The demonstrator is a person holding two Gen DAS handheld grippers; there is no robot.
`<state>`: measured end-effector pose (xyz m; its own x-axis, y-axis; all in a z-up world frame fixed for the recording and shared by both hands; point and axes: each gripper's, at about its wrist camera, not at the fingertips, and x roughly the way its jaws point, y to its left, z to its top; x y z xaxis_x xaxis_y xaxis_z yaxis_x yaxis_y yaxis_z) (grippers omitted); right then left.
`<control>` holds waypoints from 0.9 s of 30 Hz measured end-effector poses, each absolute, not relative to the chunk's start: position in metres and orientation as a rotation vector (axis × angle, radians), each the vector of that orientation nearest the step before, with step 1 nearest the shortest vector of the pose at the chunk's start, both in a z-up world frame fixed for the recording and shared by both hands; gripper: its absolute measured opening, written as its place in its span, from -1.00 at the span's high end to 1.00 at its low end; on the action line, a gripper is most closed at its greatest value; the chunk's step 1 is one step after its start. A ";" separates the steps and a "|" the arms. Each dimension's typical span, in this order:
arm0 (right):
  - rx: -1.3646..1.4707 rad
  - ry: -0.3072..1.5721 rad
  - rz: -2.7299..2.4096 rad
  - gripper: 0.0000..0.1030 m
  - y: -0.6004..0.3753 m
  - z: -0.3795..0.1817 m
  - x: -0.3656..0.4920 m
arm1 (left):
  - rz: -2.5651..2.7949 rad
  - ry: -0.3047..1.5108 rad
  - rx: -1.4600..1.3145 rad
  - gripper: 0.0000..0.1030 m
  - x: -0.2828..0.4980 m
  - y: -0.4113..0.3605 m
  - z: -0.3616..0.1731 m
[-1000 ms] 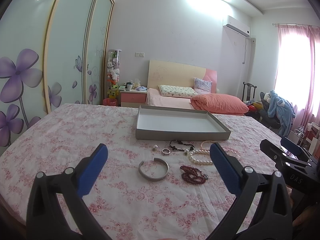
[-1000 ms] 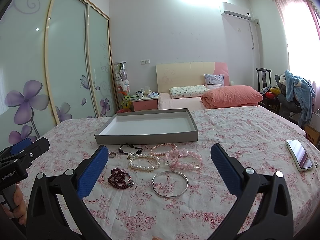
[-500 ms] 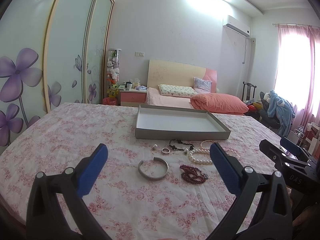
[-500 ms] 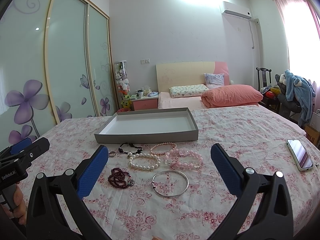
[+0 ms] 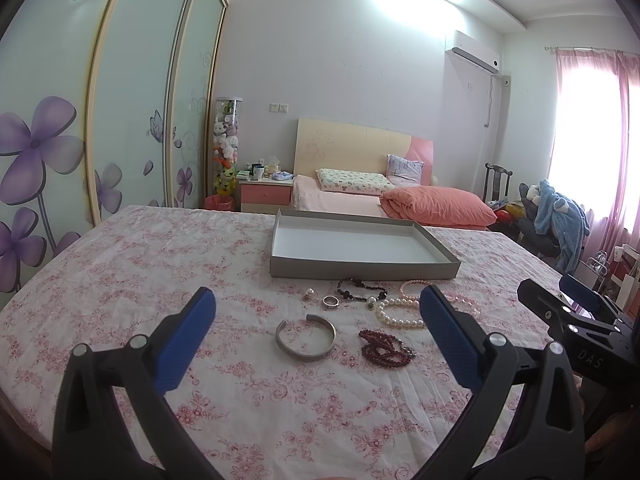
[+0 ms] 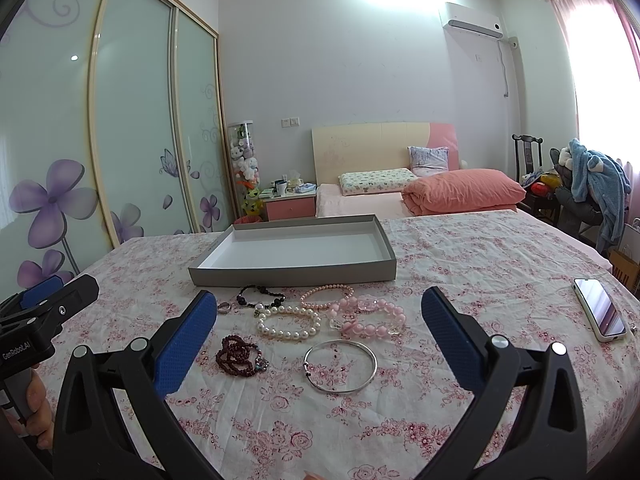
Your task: Organize jewelry
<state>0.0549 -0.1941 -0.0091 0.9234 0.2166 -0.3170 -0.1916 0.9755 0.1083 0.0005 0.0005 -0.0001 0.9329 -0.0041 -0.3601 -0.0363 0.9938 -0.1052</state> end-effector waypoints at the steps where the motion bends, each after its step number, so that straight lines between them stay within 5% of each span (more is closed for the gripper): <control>1: 0.075 0.334 0.210 -0.97 -0.194 -0.009 0.055 | 0.016 0.368 -0.111 -0.92 0.001 0.000 0.000; 27: 0.076 0.340 0.210 -0.97 -0.192 -0.008 0.056 | 0.016 0.376 -0.108 -0.92 -0.001 0.000 -0.003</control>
<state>0.0564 -0.1915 -0.0084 0.9215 0.2166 -0.3225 -0.1910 0.9755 0.1093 -0.0008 0.0001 -0.0034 0.9301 -0.0041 -0.3672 -0.0361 0.9941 -0.1026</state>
